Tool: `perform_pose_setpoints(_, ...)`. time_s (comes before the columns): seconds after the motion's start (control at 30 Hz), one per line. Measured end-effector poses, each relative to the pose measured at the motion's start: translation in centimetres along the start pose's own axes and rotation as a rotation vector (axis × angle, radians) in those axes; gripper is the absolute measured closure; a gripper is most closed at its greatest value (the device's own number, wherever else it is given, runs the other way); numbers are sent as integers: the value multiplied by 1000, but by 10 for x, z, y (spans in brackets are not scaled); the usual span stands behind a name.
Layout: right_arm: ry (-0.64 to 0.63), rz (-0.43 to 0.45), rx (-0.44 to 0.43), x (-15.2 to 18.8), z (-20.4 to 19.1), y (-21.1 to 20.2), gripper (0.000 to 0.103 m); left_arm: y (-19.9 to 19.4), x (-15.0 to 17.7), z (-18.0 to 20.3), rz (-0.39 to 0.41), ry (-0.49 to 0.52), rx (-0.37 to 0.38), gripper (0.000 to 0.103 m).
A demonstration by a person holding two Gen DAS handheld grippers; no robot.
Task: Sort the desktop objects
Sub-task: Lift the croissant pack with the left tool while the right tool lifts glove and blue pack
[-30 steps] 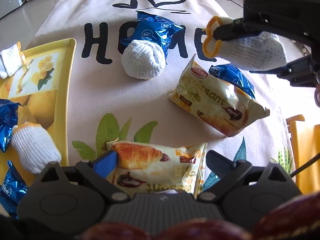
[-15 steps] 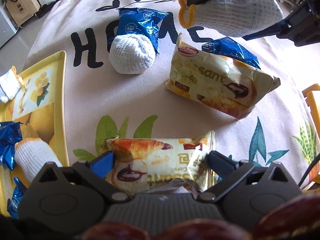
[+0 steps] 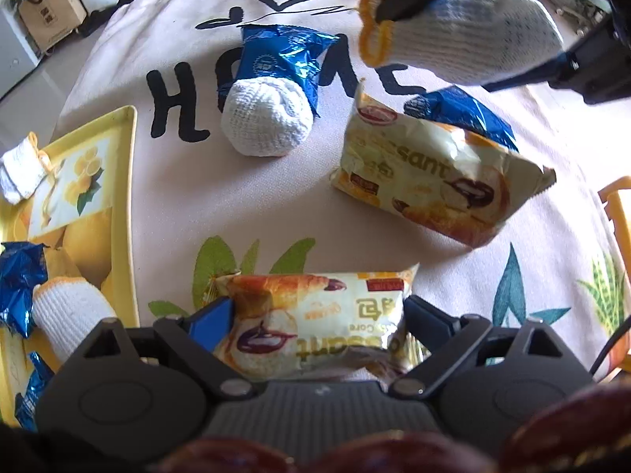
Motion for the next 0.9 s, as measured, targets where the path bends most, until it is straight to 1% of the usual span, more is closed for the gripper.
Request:
perform_pose_setpoints(0.1,-1,-1,0,0,0,0,34,-2,-6,-11,-8,-61,18,10)
perform_pose_setpoints(0.33,0,-1,4,0,0,1,34,-5,-14,-26,-12,-133,36,10)
perform_pose_setpoints(0.47,5,4,8,0,1,0,34,-12,-20,-31,8,-149,42,11)
perform_pose_setpoints(0.73,9,18,4,-3,1,-2,34,-25,-36,-52,47,-230,51,11)
perform_pose_setpoints(0.9,3,20,-4,-2,-1,-3,34,-29,-41,-62,62,-263,47,11)
Point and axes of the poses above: each gripper's, at about its wrist camera, not at the fingertips, and y roughly the way its jaws point, z to its right, x to its underside, the point moved 3 cm from there along y, roughly the way its jaws point, and after that the axes turned 8 degrees about -x, right-handed, at the moved point
